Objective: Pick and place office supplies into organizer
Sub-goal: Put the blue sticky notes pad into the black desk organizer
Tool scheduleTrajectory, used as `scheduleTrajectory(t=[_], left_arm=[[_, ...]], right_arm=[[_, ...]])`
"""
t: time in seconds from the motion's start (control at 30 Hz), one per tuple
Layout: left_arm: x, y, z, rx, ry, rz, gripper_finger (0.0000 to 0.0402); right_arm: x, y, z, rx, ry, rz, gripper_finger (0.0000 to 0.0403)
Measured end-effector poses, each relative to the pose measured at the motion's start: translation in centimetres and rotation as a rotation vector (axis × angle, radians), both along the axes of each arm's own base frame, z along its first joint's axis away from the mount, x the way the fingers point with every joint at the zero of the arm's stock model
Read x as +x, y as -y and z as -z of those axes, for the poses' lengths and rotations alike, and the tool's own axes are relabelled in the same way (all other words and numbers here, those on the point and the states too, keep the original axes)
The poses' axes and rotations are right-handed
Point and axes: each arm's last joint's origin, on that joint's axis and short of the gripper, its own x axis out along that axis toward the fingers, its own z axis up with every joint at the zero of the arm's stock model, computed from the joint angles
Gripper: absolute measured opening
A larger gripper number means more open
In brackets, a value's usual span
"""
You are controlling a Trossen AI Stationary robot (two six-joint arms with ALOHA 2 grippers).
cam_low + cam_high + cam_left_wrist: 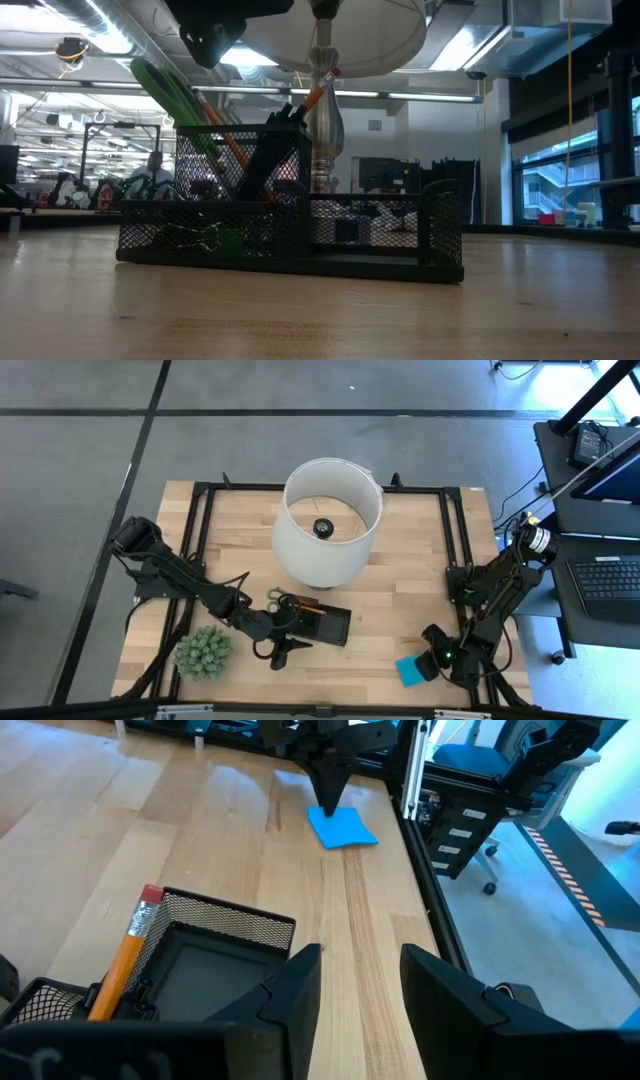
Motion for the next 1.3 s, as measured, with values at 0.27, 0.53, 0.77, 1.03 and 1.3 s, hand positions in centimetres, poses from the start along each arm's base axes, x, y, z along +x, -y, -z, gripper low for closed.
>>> scheduleTrajectory(t=[0.27, 0.53, 0.77, 1.03, 1.3], left_arm=[[0.0, 0.0, 0.0, 0.000, 0.000, 0.000, 0.0132], [0.0, 0.0, 0.0, 0.000, 0.000, 0.000, 0.0132], [0.0, 0.0, 0.0, 0.023, 0.001, 0.010, 0.0132], [-0.3, 0.5, 0.0, 0.065, 0.009, 0.047, 0.0132], [-0.8, 1.4, 0.0, 0.046, 0.004, 0.076, 0.0132]], right_arm=[[0.1, -0.2, -0.1, 0.014, 0.016, -0.013, 0.0007], [1.0, -1.6, -1.6, 0.034, 0.089, -0.033, 0.0004], [3.7, -2.2, -4.0, -0.023, 0.258, 0.012, 0.0004], [9.3, -1.2, -7.9, -0.129, 0.377, 0.000, 0.0004], [13.4, 2.0, -9.4, -0.184, 0.418, 0.181, 0.0004]])
